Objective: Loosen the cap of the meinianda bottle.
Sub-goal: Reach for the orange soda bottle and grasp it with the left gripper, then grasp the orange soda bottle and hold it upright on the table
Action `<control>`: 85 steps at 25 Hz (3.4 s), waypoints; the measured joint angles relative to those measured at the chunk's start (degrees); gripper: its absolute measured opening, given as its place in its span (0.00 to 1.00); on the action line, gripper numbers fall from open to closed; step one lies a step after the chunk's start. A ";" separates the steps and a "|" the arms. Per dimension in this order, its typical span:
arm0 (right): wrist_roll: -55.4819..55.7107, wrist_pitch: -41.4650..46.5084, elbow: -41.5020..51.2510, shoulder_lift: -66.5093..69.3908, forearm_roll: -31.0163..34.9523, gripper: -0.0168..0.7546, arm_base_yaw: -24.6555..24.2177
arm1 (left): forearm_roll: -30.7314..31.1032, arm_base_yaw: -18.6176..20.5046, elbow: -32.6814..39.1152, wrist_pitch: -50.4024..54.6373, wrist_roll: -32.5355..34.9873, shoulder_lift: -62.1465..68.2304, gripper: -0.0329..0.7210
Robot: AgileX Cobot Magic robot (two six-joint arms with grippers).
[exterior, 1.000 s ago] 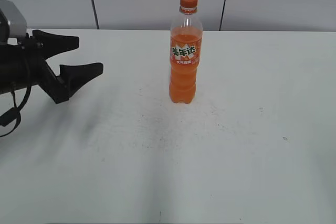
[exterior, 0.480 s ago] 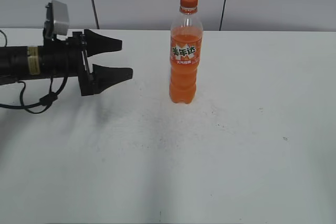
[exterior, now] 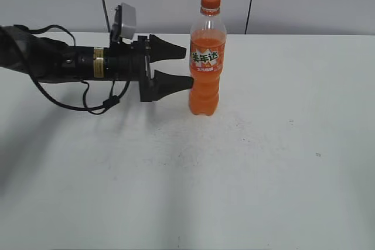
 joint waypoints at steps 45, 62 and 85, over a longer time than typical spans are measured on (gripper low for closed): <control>0.00 0.00 0.00 0.00 0.00 0.64 0.00 | -1.52 -6.32 9.62 2.44 0.90 -3.83 0.60; 0.00 0.00 0.00 0.00 0.00 0.64 0.00 | -9.31 -7.54 19.43 2.82 10.34 -7.18 0.60; 0.00 0.00 0.00 0.00 0.00 0.64 0.00 | -6.78 -7.54 19.43 2.00 10.57 -7.18 0.60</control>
